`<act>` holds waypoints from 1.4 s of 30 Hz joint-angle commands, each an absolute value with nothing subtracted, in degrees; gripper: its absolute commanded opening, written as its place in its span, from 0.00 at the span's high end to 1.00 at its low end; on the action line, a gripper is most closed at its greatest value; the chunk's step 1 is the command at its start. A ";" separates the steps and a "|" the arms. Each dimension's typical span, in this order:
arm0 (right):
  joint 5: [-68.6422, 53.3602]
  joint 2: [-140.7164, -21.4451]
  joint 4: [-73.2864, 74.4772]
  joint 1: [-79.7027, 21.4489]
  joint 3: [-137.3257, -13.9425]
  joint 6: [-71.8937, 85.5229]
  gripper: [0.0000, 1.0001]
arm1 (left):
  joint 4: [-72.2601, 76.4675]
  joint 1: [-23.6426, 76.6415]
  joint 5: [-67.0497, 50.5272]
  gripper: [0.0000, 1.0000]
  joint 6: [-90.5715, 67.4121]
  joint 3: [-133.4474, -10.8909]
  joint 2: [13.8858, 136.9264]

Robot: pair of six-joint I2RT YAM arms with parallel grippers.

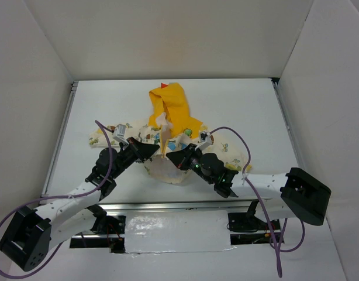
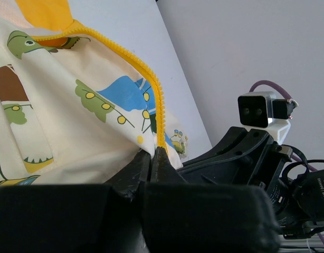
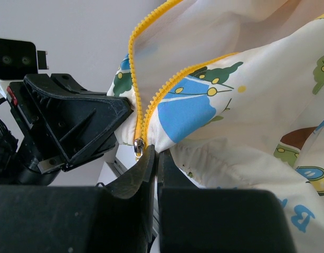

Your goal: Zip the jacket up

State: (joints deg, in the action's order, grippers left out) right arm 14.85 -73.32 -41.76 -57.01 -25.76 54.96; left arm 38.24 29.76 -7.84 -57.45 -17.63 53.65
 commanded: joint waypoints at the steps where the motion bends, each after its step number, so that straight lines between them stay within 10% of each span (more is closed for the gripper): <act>1: 16.35 -72.25 -45.44 -56.43 -26.37 55.81 1.00 | 43.07 29.62 -8.96 1.00 -58.18 -17.49 52.82; 25: 14.95 -74.71 -44.02 -55.02 -30.24 57.13 1.00 | 46.93 29.62 -11.15 1.00 -58.62 -16.08 54.84; 42: -14.06 -75.59 -41.07 -44.22 -35.41 40.08 1.00 | 47.82 29.62 -26.18 1.00 -53.09 -20.56 61.60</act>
